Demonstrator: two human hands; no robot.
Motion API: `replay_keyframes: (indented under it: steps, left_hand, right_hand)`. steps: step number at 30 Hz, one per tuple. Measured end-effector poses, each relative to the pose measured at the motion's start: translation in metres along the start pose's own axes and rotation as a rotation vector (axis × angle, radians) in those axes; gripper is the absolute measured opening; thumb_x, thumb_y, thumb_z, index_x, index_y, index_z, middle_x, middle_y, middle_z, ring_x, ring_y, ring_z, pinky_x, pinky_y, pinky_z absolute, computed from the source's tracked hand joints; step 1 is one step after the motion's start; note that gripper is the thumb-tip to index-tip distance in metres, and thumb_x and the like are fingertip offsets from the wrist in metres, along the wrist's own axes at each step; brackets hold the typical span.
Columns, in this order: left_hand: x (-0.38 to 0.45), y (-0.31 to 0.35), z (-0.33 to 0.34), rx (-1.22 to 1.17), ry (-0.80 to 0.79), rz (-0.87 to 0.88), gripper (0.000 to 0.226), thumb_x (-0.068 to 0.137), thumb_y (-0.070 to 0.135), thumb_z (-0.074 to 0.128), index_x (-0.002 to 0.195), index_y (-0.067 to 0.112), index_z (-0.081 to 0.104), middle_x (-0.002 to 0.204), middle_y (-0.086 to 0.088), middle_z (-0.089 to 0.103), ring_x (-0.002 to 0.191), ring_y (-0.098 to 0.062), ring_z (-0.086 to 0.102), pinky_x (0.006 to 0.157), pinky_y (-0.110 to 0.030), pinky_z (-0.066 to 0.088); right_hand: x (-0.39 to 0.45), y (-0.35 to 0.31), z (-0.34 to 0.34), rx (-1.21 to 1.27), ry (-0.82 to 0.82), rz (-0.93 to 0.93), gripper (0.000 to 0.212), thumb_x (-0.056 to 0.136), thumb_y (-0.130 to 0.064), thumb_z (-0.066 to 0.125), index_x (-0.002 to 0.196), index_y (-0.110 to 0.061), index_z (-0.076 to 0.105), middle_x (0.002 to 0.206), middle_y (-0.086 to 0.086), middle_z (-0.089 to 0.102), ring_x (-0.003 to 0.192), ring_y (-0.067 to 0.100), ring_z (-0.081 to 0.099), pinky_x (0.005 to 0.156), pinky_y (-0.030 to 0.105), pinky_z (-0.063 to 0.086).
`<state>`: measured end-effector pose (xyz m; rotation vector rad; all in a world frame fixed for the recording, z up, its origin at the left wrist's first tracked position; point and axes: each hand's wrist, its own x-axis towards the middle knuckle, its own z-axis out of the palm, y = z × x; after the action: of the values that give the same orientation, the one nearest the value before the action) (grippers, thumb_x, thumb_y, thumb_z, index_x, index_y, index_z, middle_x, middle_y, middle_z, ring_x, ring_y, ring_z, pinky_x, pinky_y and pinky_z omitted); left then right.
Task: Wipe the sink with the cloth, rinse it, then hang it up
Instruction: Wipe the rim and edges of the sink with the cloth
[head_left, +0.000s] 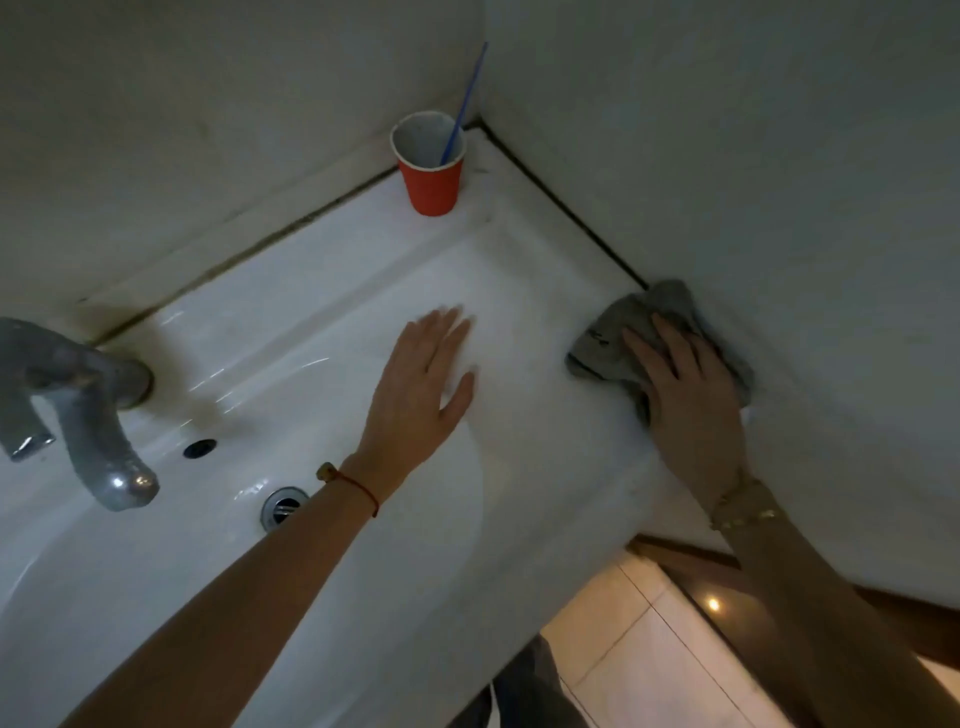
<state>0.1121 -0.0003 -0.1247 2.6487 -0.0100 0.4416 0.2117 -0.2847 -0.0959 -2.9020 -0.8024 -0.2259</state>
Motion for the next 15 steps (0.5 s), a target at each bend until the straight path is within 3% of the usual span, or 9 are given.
replay_keyframes:
  steps: [2, 4, 8, 11, 15]
  left_hand:
    - [-0.001, 0.018, 0.008, -0.052, -0.089, 0.129, 0.052, 0.102, 0.030, 0.048, 0.148, 0.008, 0.041, 0.156, -0.008, 0.039, 0.149, -0.022, 0.030, 0.123, -0.045, 0.024]
    - [-0.004, 0.031, 0.018, -0.091, -0.165, 0.200, 0.051, 0.101, 0.031, 0.049, 0.146, 0.008, 0.045, 0.154, -0.009, 0.042, 0.147, -0.024, 0.033, 0.122, -0.046, 0.025]
    - [-0.009, 0.042, 0.034, -0.086, -0.242, 0.239, 0.051, 0.100, 0.034, 0.048, 0.145, 0.010, 0.047, 0.153, -0.009, 0.044, 0.146, -0.026, 0.034, 0.125, -0.043, 0.019]
    - [-0.013, 0.042, 0.041, -0.075, -0.273, 0.230, 0.053, 0.100, 0.037, 0.046, 0.147, 0.013, 0.044, 0.155, -0.006, 0.040, 0.148, -0.024, 0.031, 0.126, -0.041, 0.014]
    - [-0.014, 0.040, 0.045, -0.078, -0.248, 0.231, 0.053, 0.098, 0.037, 0.049, 0.146, 0.014, 0.045, 0.155, -0.005, 0.041, 0.147, -0.023, 0.032, 0.124, -0.045, 0.019]
  right_hand:
    - [-0.007, -0.003, -0.009, 0.074, 0.039, 0.133, 0.056, 0.083, -0.004, 0.060, 0.137, -0.013, 0.052, 0.139, 0.020, 0.051, 0.108, 0.044, 0.053, 0.093, 0.051, 0.046]
    - [-0.022, 0.000, -0.020, 0.161, 0.098, 0.251, 0.051, 0.086, -0.004, 0.052, 0.136, -0.010, 0.052, 0.133, 0.022, 0.053, 0.103, 0.044, 0.053, 0.090, 0.046, 0.046]
    - [-0.070, -0.015, -0.030, 0.277, 0.195, 0.458, 0.047, 0.096, -0.018, 0.043, 0.142, -0.008, 0.044, 0.137, 0.023, 0.047, 0.106, 0.038, 0.049, 0.082, 0.030, 0.028]
    - [-0.078, -0.036, -0.015, 0.311, 0.195, 0.611, 0.054, 0.099, -0.034, 0.040, 0.148, -0.013, 0.033, 0.152, 0.020, 0.032, 0.128, 0.038, 0.041, 0.094, 0.037, 0.033]
    - [-0.053, -0.046, -0.003, 0.624, 0.274, 0.831, 0.061, 0.098, -0.031, 0.049, 0.151, -0.012, 0.026, 0.158, 0.019, 0.015, 0.143, 0.032, 0.022, 0.117, 0.033, 0.021]
